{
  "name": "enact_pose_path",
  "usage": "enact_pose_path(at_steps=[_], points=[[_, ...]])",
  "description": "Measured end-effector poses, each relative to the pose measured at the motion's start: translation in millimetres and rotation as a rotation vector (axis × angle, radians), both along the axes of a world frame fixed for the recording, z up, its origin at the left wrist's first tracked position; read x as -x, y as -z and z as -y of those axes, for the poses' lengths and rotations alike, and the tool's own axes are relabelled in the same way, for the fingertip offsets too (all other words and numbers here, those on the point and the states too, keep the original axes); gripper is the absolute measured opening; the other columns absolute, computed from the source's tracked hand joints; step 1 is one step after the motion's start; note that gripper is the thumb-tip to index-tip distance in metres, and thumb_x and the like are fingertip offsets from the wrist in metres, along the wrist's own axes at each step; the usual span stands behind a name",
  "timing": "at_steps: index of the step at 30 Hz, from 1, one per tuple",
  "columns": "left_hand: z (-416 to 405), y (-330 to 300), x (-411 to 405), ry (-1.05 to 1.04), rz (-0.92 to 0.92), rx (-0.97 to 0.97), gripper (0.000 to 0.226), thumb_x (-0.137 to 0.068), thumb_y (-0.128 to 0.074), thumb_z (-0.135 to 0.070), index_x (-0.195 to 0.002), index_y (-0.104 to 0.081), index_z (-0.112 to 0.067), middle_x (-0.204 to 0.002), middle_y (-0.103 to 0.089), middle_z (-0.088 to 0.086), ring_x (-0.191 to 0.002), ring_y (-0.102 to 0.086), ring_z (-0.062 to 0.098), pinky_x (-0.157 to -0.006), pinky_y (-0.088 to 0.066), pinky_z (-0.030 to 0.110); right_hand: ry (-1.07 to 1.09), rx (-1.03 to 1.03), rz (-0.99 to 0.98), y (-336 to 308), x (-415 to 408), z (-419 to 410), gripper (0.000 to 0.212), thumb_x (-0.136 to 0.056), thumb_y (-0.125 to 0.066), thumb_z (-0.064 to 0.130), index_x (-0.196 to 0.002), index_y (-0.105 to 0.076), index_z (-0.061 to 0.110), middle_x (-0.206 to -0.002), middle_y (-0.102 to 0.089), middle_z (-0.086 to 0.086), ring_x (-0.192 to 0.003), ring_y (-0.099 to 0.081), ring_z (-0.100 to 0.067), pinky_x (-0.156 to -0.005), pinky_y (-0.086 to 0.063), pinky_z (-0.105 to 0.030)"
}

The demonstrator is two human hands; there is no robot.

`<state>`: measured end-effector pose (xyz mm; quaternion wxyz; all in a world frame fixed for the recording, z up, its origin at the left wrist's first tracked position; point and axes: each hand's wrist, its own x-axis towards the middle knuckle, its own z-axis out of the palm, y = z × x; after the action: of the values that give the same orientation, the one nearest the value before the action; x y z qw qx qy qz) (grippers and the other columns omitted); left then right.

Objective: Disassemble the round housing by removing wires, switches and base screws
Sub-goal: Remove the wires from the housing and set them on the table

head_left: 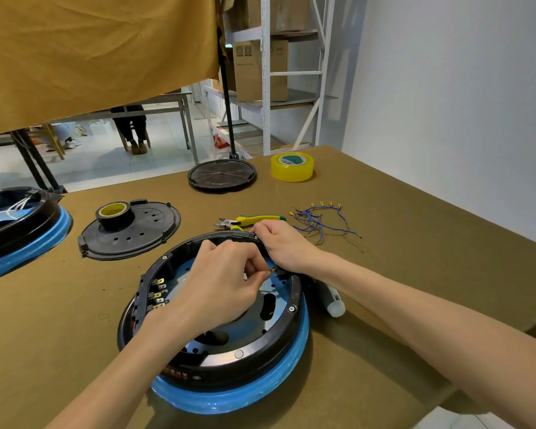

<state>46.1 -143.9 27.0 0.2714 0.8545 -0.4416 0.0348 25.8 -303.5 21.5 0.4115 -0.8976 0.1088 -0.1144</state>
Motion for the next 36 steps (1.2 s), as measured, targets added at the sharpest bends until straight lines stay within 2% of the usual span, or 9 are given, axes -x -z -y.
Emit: enact_pose_path(at_steps=[2,9,12,16,18,23,29,32,36], points=[[-0.3,0.8,-1.0,-0.001,-0.01,-0.017,0.021,-0.093,-0.07,-0.037,-0.075,-0.06,-0.039,-0.072,-0.063,-0.019,-0.076,-0.056,-0.002,-0.091,-0.034,0.032,0.002,0.001,-0.002,-0.1,0.6,0.1,0.04,-0.11,-0.035,0.022,-0.088,-0.059,-0.001,-0.071,-0.044,-0.004,-0.063,-0.037,-0.014,-0.059,-0.028,-0.033],[-2.4,-0.3,-2.3,0.021,-0.002,-0.028,0.015,-0.093,-0.069,-0.037,-0.08,-0.063,-0.037,-0.076,-0.064,-0.019,-0.08,-0.056,-0.001,-0.091,-0.036,0.032,-0.001,0.002,-0.004,-0.5,0.4,-1.0,0.038,-0.11,-0.035,0.022,-0.084,-0.056,0.004,-0.073,-0.047,-0.007,-0.071,-0.042,-0.019,-0.065,-0.029,-0.035],[-4.5,1.1,-0.6,0.028,0.052,-0.002,0.011,-0.093,-0.07,-0.035,-0.084,-0.064,-0.037,-0.077,-0.062,-0.02,-0.083,-0.053,0.0,-0.09,-0.036,0.035,0.0,0.013,-0.012,-0.6,-1.1,-2.0,0.042,-0.11,-0.034,0.021,-0.095,-0.061,-0.008,-0.079,-0.05,-0.012,-0.074,-0.044,-0.02,-0.066,-0.029,-0.036],[-2.6,0.4,-1.5,0.028,0.0,-0.036,0.013,-0.095,-0.068,-0.037,-0.083,-0.064,-0.036,-0.077,-0.064,-0.019,-0.08,-0.055,-0.002,-0.091,-0.035,0.032,-0.005,0.009,-0.003,-1.9,0.8,-1.9,0.038,-0.11,-0.034,0.02,-0.087,-0.059,0.005,-0.076,-0.051,-0.007,-0.072,-0.045,-0.017,-0.07,-0.033,-0.035],[-2.6,1.6,-1.4,0.029,-0.006,-0.028,0.013,-0.095,-0.068,-0.036,-0.083,-0.063,-0.036,-0.078,-0.064,-0.018,-0.079,-0.055,-0.001,-0.089,-0.034,0.031,-0.008,0.005,-0.003,-2.6,1.6,-2.0,0.038,-0.11,-0.034,0.02,-0.088,-0.059,0.003,-0.076,-0.051,-0.008,-0.072,-0.045,-0.017,-0.069,-0.032,-0.035],[-2.7,2.4,-1.6,0.008,0.004,-0.03,0.017,-0.094,-0.068,-0.035,-0.08,-0.06,-0.038,-0.078,-0.064,-0.018,-0.08,-0.055,-0.001,-0.087,-0.031,0.03,-0.015,0.012,0.006,-2.9,2.2,-2.3,0.034,-0.11,-0.034,0.019,-0.085,-0.054,0.008,-0.069,-0.043,0.0,-0.064,-0.039,-0.012,-0.058,-0.032,-0.024],[-4.3,4.5,-1.4,0.006,0.051,-0.015,0.012,-0.095,-0.068,-0.034,-0.085,-0.061,-0.037,-0.079,-0.061,-0.018,-0.084,-0.052,0.0,-0.092,-0.035,0.033,-0.009,-0.007,-0.009,-1.0,-0.3,-2.2,0.038,-0.111,-0.034,0.021,-0.082,-0.058,0.012,-0.074,-0.05,-0.001,-0.069,-0.044,-0.014,-0.069,-0.032,-0.031],[-5.9,3.4,-3.2,0.01,0.016,0.011,0.01,-0.094,-0.068,-0.038,-0.085,-0.064,-0.038,-0.075,-0.062,-0.019,-0.081,-0.054,-0.001,-0.093,-0.036,0.034,-0.006,-0.006,0.002,-0.4,0.4,-2.3,0.038,-0.111,-0.034,0.022,-0.077,-0.051,0.021,-0.064,-0.042,0.005,-0.061,-0.04,-0.008,-0.064,-0.031,-0.031],[-6.8,1.2,-4.6,0.027,-0.011,0.048,0.008,-0.092,-0.07,-0.045,-0.088,-0.072,-0.038,-0.067,-0.065,-0.019,-0.078,-0.059,-0.001,-0.095,-0.038,0.036,-0.007,0.0,0.001,-0.3,0.8,-2.6,0.038,-0.111,-0.034,0.025,-0.077,-0.05,0.026,-0.067,-0.047,0.005,-0.062,-0.043,-0.008,-0.062,-0.034,-0.03]])
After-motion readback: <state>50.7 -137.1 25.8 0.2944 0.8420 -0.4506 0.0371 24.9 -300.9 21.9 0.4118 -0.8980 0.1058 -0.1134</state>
